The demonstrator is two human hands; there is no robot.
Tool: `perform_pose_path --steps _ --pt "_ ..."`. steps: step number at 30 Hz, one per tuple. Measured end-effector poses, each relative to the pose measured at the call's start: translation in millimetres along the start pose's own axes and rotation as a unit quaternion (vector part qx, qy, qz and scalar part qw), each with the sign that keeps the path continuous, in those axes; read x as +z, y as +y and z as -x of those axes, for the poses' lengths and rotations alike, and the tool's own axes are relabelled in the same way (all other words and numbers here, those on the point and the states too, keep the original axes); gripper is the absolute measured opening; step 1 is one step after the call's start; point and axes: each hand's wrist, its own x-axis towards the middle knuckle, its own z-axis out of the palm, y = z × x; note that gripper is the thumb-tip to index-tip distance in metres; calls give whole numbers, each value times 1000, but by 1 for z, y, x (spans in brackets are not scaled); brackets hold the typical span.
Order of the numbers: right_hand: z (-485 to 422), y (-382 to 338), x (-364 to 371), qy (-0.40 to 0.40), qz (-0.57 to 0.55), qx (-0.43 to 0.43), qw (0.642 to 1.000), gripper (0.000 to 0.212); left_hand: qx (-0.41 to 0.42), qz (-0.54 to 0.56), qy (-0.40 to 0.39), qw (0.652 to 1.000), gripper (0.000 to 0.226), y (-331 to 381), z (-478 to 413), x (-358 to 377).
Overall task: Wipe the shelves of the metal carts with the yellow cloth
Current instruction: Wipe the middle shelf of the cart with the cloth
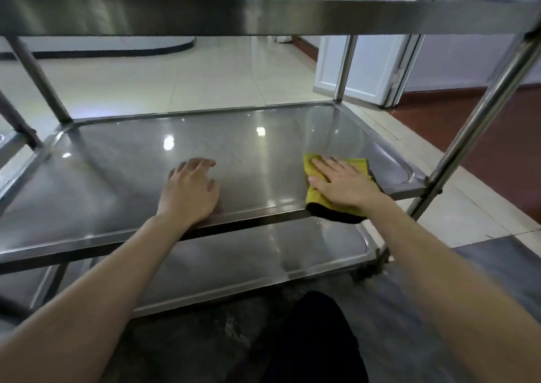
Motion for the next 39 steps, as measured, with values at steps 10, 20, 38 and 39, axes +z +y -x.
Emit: perform_pose_path --steps 10,20,38,39 --pt "-4 -227 36 -22 -6 -207 978 67 -107 -37 6 994 43 -39 26 -4" --pt "-112 -70 6 23 4 62 998 79 -137 -65 9 988 51 -85 26 -19" --pt "-154 -104 0 26 4 -32 999 90 -139 -70 18 988 40 -81 26 -19" --pt "-169 -114 3 39 -2 31 999 89 -138 -75 22 987 39 -81 25 -18"
